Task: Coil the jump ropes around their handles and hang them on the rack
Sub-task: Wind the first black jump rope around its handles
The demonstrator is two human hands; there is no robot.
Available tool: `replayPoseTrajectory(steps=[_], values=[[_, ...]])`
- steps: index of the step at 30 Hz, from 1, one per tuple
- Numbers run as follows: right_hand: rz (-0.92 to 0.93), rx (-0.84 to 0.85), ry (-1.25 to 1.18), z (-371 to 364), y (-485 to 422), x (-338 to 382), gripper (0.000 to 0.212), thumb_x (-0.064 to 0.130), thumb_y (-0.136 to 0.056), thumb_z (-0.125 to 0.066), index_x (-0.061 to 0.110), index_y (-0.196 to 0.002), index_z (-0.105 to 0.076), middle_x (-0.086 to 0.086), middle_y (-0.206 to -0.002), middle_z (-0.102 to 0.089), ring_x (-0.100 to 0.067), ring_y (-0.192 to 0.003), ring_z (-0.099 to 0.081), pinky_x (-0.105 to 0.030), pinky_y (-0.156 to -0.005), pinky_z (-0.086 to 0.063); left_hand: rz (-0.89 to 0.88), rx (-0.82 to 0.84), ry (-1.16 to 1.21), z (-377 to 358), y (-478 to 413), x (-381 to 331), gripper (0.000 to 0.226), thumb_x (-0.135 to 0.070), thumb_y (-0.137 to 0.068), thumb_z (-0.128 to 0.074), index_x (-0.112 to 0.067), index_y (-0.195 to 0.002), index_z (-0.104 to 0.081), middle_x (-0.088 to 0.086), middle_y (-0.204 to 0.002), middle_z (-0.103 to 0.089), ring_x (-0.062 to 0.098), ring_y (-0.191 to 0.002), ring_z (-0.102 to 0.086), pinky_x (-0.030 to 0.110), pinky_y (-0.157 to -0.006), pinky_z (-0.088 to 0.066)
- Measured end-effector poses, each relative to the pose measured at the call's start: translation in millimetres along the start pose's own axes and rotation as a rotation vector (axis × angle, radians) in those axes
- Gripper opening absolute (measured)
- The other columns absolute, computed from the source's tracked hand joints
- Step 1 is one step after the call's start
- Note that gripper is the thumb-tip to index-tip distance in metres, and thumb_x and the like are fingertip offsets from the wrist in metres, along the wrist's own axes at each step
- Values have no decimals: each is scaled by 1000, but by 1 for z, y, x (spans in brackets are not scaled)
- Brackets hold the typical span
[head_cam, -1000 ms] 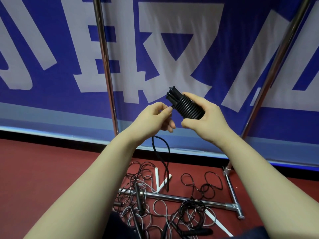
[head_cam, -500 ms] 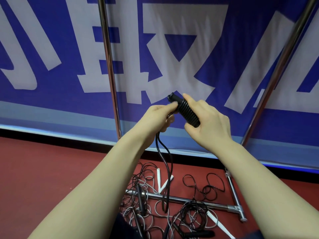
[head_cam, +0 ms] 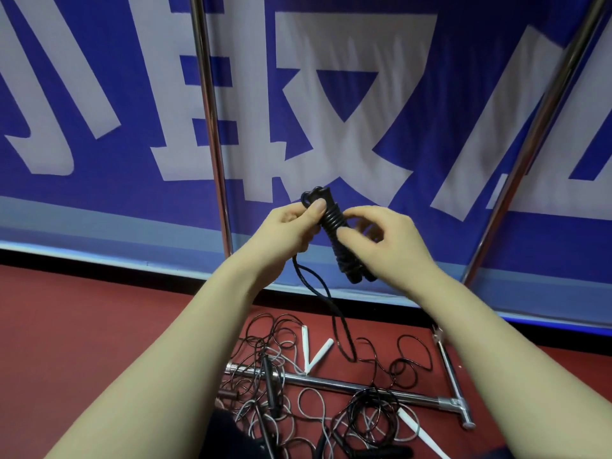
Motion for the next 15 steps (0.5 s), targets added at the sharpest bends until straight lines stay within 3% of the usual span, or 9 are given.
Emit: replayPoseTrajectory(steps=[2,5,7,9,12,15], values=[[-138,171,-418,-5,0,-7,14,22,-92,-64,17,-104,-70,-6,-90,-70,-9,-68,-67,-24,-58,-53,-47,145,37,-8,5,-5,32,-33,-100,-49,-26,-77,-69,-15,-59,-40,4,-52,-29,18,-53,-25],[-175,442,-567,-17,6,-8,33,29,-88,-65,24,-121,-62,-7,-110,-70,-21,-91,-71,-27,-66,-56,-81,304,63,-22,12,-13,27,-35,-100,-45,-20,-96,-68,-15,-62,-38,4,-57,-29,22,-56,-22],[-158,527,-620,-22,9,-5,47,28,-81,-66,26,-127,-55,-10,-109,-67,-33,-78,-70,-34,-61,-55,-89,346,48,-27,14,-14,30,-35,-99,-43,-17,-104,-66,-14,-62,-39,5,-59,-31,23,-57,-24],[-126,503,-595,-24,7,-3,57,21,-77,-72,30,-129,-49,-12,-94,-64,-30,-58,-62,-34,-51,-52,-82,349,46,-29,14,-15,31,-36,-102,-44,-16,-102,-66,-12,-62,-38,7,-58,-29,21,-57,-25],[-84,376,-516,-19,4,1,67,3,-82,-72,32,-137,-46,-21,-91,-62,-26,-52,-55,-33,-48,-51,-55,295,94,-28,12,-15,32,-35,-95,-46,-14,-76,-59,-9,-59,-41,6,-53,-30,16,-54,-30],[-36,227,-356,-10,2,5,56,2,-81,-65,37,-123,-53,0,-81,-63,-21,-52,-55,-38,-49,-52,-25,187,100,-22,7,-12,37,-39,-88,-53,-11,-64,-55,-3,-56,-41,9,-50,-29,16,-50,-28]])
Point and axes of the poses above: each hand's wrist, its own y-axis away from the middle knuckle, its own z-axis out of the back of the hand, x = y × z, the point moved 8 cm from there along -y, towards the middle knuckle
